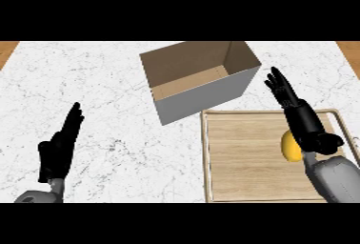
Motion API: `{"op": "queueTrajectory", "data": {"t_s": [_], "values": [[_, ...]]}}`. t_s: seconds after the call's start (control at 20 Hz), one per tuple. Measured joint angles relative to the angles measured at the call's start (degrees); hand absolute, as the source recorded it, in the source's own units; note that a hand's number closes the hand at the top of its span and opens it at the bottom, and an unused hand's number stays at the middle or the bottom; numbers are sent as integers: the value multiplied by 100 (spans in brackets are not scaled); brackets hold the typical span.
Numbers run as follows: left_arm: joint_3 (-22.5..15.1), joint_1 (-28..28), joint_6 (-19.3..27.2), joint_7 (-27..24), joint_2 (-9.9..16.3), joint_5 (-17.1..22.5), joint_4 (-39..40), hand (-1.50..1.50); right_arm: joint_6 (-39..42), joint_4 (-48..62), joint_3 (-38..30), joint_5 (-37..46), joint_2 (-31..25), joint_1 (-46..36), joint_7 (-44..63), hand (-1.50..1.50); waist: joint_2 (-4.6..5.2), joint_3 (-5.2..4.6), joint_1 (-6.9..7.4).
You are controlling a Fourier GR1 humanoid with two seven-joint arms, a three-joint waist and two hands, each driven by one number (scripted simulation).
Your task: Pick the lemon from the tray and place it in the cardboard box
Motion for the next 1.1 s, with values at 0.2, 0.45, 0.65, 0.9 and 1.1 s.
{"op": "queueTrajectory", "data": {"t_s": [0.2, 0.45, 0.65, 0.9, 1.1], "values": [[217, -23, 119, 194, 336, -218, 29, 0, 164, -264, -489, -464, -123, 502, -114, -150, -84, 71, -22], [499, -4, 236, 318, 853, -474, 211, 0, 21, -234, -716, 357, -1155, 965, -326, -150, -129, 49, -115], [614, -60, 147, 439, 1066, -520, 300, 0, -120, 60, -927, 315, -914, 1805, -1324, -150, -121, 99, -110], [668, -93, 86, 493, 1115, -601, 339, 0, 759, 563, -1497, -294, -784, 2307, -2895, -150, -116, 114, -18], [638, -199, 57, 516, 1016, -704, 423, 0, 868, 920, -1849, -15, -1180, 2372, -3344, -150, -112, 110, 32]]}}
